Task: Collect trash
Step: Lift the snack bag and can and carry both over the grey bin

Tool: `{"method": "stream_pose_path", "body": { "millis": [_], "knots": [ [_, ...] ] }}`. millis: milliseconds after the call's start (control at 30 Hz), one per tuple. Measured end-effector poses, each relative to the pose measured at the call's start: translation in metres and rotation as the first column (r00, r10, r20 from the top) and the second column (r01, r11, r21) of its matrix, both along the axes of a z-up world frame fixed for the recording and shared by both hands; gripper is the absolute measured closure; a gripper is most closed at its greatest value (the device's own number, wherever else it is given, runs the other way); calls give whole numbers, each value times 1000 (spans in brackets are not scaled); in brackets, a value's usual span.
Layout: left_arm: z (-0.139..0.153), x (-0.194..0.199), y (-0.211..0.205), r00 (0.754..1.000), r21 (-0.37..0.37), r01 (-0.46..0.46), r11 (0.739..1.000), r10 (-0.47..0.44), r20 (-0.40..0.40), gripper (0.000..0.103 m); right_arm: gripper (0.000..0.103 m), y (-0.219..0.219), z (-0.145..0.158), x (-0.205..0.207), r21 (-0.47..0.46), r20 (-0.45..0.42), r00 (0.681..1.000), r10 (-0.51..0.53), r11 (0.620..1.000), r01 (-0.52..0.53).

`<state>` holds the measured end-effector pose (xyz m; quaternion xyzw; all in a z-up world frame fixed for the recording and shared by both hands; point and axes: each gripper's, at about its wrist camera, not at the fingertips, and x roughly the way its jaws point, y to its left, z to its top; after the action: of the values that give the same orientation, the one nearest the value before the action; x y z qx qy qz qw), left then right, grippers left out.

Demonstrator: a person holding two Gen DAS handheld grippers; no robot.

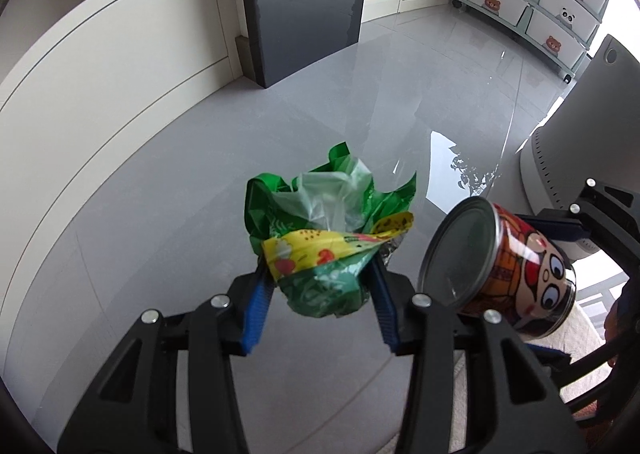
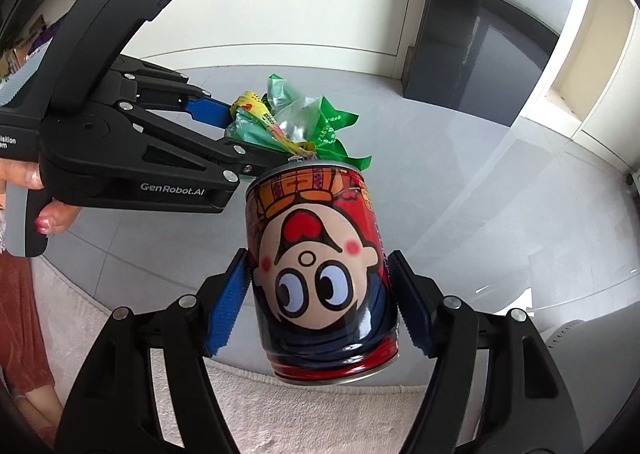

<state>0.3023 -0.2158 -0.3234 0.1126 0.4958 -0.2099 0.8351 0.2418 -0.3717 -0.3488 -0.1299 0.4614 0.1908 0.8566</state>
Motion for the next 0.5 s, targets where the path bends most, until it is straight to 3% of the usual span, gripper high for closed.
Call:
{"method": "stream_pose_path", "body": {
  "millis": [333,500],
  "knots": [
    [54,-52,3,993,25,-116,993,115,35,57,36,-11,55,-49,62,48,985,-167,985,164],
    [81,-78,3,986,-21,-160,987,161,34,57,36,-22,76,-67,86,63,964,-259,963,254]
  ]
}}
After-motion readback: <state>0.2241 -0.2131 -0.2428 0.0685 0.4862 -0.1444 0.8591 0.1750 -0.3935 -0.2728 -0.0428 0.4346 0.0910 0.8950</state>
